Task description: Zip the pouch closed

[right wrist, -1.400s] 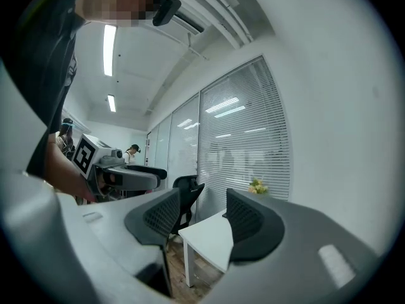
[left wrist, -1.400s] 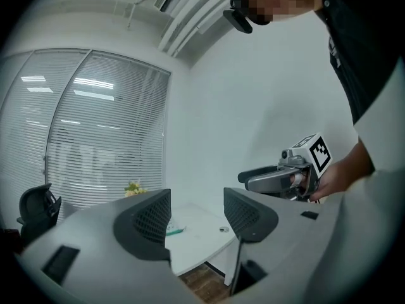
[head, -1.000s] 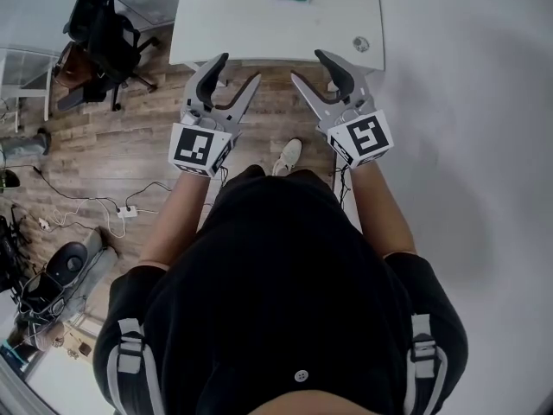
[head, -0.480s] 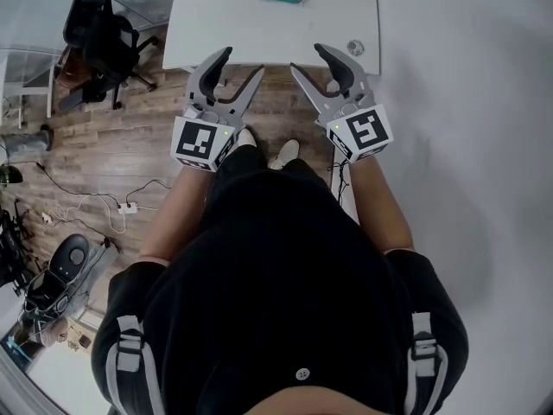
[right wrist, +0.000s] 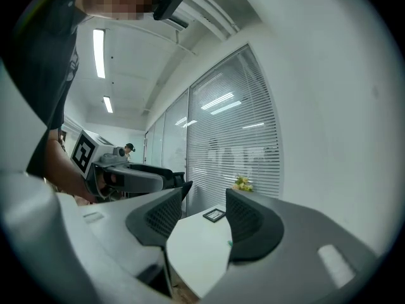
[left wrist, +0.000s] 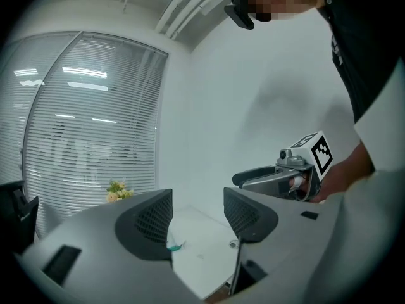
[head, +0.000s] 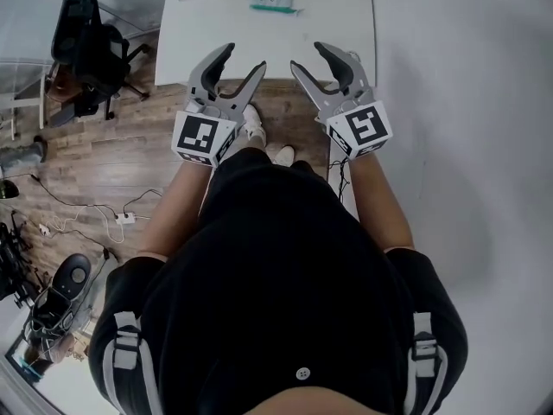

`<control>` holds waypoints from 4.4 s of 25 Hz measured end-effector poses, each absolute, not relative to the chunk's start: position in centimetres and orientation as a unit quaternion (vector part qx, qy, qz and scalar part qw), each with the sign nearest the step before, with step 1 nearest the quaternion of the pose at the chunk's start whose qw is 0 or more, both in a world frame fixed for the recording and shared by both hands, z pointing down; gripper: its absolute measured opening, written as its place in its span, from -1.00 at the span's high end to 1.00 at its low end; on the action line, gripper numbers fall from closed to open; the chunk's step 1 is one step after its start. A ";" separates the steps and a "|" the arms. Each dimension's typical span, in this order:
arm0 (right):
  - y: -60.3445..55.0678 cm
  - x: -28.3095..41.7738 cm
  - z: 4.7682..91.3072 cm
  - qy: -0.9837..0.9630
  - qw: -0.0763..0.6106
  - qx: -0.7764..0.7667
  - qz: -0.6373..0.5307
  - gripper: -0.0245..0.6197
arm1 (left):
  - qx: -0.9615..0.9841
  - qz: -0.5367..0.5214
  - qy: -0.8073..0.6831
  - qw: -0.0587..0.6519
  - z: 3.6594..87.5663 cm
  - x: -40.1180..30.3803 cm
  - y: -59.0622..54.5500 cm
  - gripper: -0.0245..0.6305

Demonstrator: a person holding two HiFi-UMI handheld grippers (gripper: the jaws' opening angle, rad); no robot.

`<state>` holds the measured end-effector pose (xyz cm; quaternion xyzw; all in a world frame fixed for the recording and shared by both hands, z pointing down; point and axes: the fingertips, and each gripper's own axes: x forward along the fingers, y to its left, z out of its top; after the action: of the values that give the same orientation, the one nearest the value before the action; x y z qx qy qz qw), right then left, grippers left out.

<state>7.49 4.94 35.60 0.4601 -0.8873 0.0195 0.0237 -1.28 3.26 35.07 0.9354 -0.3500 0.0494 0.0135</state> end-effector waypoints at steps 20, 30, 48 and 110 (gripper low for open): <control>-10.5 7.8 37.6 -0.857 0.076 0.508 0.039 0.23 | 0.954 0.048 -0.291 0.047 37.6 -0.9 -12.4 0.15; -15.4 9.6 41.6 -0.835 0.112 0.535 0.068 0.23 | 0.956 0.064 -0.269 0.097 41.3 -0.5 -17.3 0.15; -24.6 17.2 54.9 -0.852 0.202 0.461 0.143 0.27 | 0.922 0.142 -0.295 0.205 50.9 7.2 -24.2 0.21; -22.7 14.9 73.3 -0.884 0.435 0.132 0.113 0.87 | 0.772 0.370 -0.326 0.401 75.9 14.5 -22.1 0.82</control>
<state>14.95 -22.67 73.28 0.1318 -0.8835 0.1129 0.4350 14.49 -22.11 75.94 0.7723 -0.3257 0.3702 0.4005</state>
